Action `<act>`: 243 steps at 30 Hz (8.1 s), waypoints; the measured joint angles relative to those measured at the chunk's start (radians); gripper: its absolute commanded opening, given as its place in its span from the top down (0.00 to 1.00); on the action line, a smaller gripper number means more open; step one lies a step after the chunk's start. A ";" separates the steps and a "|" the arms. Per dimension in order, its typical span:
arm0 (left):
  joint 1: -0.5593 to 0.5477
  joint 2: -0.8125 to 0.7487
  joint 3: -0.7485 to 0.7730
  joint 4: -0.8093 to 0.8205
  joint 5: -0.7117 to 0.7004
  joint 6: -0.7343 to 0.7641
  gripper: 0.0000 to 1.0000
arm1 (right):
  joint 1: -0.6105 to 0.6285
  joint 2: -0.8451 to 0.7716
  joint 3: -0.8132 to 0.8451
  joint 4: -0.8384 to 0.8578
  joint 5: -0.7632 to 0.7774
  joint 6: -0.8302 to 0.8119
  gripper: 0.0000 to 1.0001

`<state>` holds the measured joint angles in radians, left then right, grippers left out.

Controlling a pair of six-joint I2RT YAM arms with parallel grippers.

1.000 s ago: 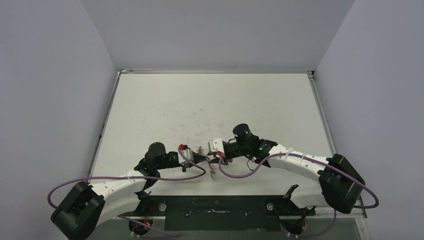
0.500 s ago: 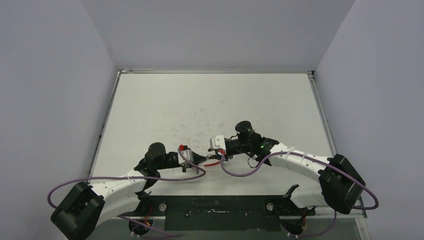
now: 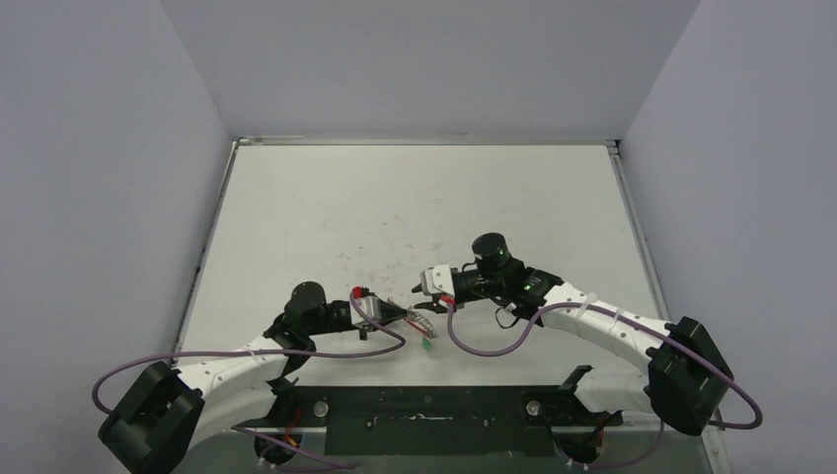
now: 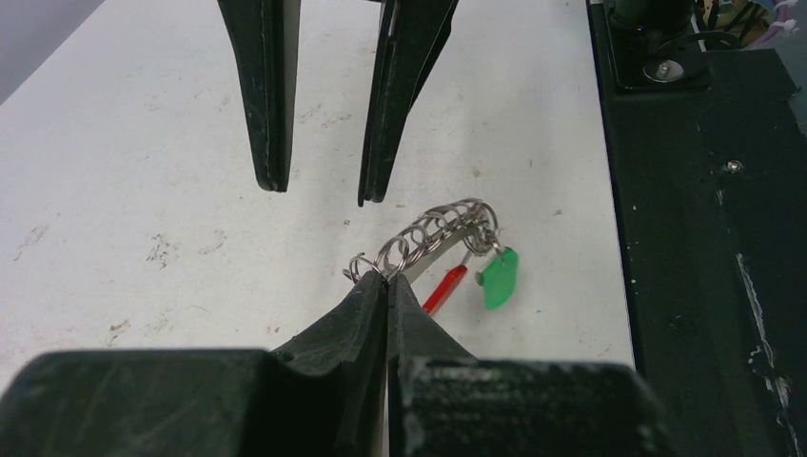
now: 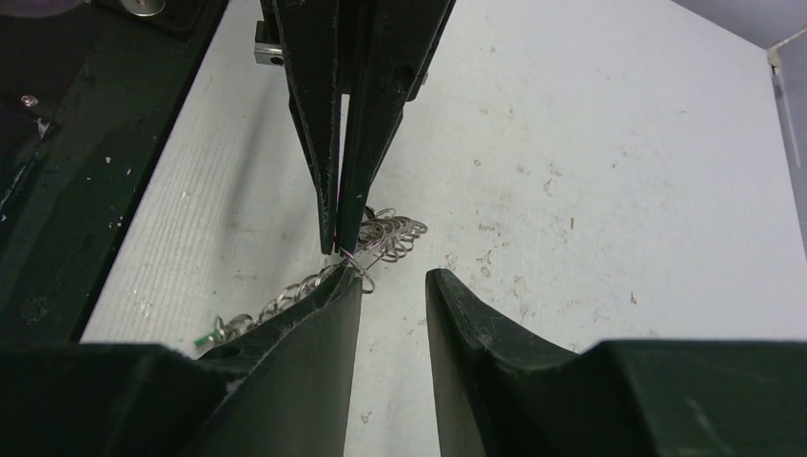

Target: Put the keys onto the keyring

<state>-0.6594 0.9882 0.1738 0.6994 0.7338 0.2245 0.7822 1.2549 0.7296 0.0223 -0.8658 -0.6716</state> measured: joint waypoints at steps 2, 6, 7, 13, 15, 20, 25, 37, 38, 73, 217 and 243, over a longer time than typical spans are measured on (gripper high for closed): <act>0.000 0.000 0.000 0.000 0.000 0.002 1.00 | -0.004 -0.010 0.000 -0.002 -0.004 -0.007 0.68; 0.000 -0.003 0.000 0.000 0.003 0.002 1.00 | -0.018 0.000 0.000 -0.013 -0.011 -0.030 0.71; 0.000 -0.003 0.000 0.000 0.004 0.002 1.00 | -0.022 0.009 0.003 -0.019 -0.016 -0.039 0.71; 0.000 -0.011 0.000 0.000 0.005 0.002 1.00 | -0.023 0.093 0.057 -0.093 -0.050 -0.108 0.71; 0.000 -0.013 0.000 0.000 0.005 0.002 1.00 | -0.022 0.105 0.070 -0.113 -0.064 -0.129 0.71; -0.001 -0.021 0.000 0.000 0.005 0.002 1.00 | -0.018 0.118 0.079 -0.141 -0.086 -0.157 0.71; -0.001 -0.027 0.000 0.000 0.005 0.001 1.00 | 0.001 0.126 0.079 -0.143 -0.093 -0.159 0.75; -0.002 -0.027 0.000 -0.006 0.007 0.001 1.00 | 0.018 0.145 0.084 -0.142 -0.093 -0.154 1.00; -0.002 -0.028 0.000 -0.007 0.007 0.001 1.00 | 0.018 0.145 0.084 -0.145 -0.093 -0.155 1.00; -0.008 -0.112 -0.018 -0.013 -0.193 0.005 0.62 | 0.204 0.390 0.600 -0.884 0.452 0.270 1.00; -0.211 0.029 -0.102 0.233 -0.318 0.073 1.00 | 0.015 -0.011 -0.036 -0.010 -0.001 0.171 0.68; -0.210 0.003 -0.106 0.230 -0.327 0.066 1.00 | 0.015 0.043 -0.038 -0.006 -0.030 0.117 1.00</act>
<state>-0.8696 0.9916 0.0677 0.9298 0.4065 0.2901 0.7971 1.2980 0.6918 0.0166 -0.8955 -0.5541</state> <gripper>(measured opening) 0.007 0.031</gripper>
